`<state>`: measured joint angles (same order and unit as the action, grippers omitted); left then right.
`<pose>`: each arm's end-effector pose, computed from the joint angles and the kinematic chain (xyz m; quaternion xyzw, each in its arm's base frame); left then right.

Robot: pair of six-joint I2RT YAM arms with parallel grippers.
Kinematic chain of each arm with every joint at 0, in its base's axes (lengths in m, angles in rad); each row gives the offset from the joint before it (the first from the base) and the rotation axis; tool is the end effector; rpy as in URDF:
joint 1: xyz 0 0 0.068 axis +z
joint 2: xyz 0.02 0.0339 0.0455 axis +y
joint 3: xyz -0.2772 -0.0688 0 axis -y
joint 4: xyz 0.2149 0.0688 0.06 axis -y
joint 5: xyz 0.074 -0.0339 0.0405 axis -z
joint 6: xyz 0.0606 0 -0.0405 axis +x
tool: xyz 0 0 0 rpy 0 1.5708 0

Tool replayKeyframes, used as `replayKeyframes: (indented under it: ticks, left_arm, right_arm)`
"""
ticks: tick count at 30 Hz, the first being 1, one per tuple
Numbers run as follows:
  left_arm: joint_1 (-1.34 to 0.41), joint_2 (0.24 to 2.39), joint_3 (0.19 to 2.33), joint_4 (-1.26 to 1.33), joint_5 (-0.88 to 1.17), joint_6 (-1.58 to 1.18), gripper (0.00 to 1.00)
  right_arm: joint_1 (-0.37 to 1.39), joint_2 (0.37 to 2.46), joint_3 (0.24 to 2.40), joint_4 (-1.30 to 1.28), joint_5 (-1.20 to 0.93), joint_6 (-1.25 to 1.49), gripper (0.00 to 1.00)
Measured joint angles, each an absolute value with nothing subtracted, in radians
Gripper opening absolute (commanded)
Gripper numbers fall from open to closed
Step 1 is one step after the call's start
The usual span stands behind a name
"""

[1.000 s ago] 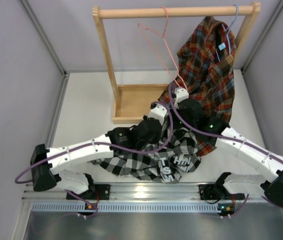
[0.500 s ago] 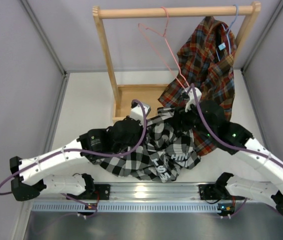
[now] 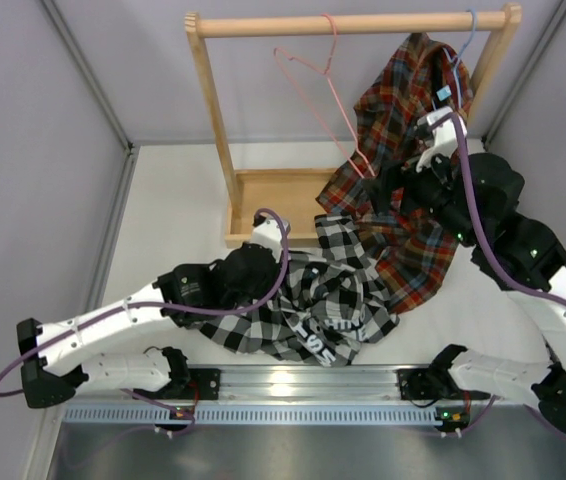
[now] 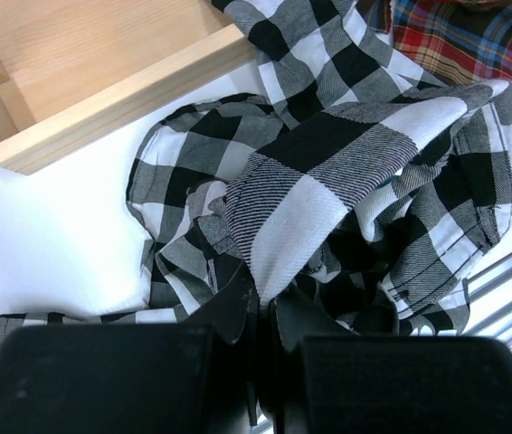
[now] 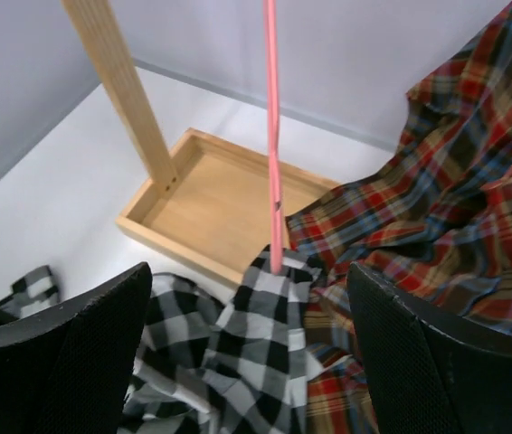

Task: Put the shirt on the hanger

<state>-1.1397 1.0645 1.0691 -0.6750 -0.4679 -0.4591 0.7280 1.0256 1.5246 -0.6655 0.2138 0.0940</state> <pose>0.1086 -0.1708 0.3373 0.1972 0.8593 -0.1580 0.4447 0.1337 0.1019 0.4840 -0.1711 0.7428 0.1819 0.6212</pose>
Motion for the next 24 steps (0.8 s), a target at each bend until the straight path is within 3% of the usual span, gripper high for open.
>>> replayKeyframes:
  ticks: [4,12,14,24]
  left_arm:
    - [-1.14,1.049,1.057,-0.675,-0.443,-0.459,0.0]
    - [-1.14,0.997,1.034,-0.676,-0.399,-0.458,0.0]
    - [-1.14,0.995,1.031,-0.676,-0.395,-0.458,0.0]
    - [-1.14,1.02,1.018,-0.676,-0.382,-0.451,0.0]
  right_arm:
    - [0.639,1.116,1.643,-0.677,0.178,0.018,0.82]
    - [0.452,1.417,1.896,-0.717,-0.119,-0.054,0.77]
    - [0.448,1.475,1.927,-0.738,-0.174,-0.07,0.64]
    - [0.448,1.576,1.966,-0.775,-0.25,-0.089,0.28]
